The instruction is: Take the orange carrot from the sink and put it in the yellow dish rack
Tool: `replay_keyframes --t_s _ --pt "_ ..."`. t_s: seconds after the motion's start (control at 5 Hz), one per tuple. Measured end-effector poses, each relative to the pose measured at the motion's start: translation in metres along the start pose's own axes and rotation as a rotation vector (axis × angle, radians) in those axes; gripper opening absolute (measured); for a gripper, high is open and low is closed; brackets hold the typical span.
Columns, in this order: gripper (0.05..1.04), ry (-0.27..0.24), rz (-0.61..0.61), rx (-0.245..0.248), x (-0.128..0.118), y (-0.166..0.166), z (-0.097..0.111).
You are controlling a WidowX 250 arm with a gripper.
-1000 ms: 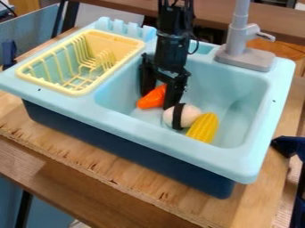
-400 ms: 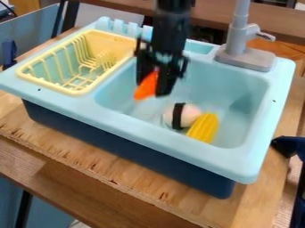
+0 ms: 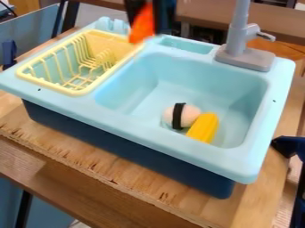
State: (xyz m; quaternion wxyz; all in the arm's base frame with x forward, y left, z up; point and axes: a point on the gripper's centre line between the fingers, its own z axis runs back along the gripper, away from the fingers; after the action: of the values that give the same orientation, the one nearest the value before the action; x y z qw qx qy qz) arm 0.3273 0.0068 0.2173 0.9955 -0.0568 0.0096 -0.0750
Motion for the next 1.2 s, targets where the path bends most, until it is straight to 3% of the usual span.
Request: replay_keyframes --t_s 0.2,0.4,0.6,0.8,1.0,1.2 --pt "0.599 0.002 0.082 -0.019 -0.029 0.043 0.015" --pt "0.599 -0.002 0.153 -0.027 -0.051 0.087 0.015" --pt "0.599 -0.037 0.173 -0.008 -0.065 0.106 0.004" --pt "0.599 -0.051 0.194 -0.003 -0.068 0.112 -0.023" --pt "0.599 -0.067 0.254 0.041 -0.062 0.122 -0.036" --pt "0.599 -0.107 0.342 0.050 -0.050 0.129 -0.049"
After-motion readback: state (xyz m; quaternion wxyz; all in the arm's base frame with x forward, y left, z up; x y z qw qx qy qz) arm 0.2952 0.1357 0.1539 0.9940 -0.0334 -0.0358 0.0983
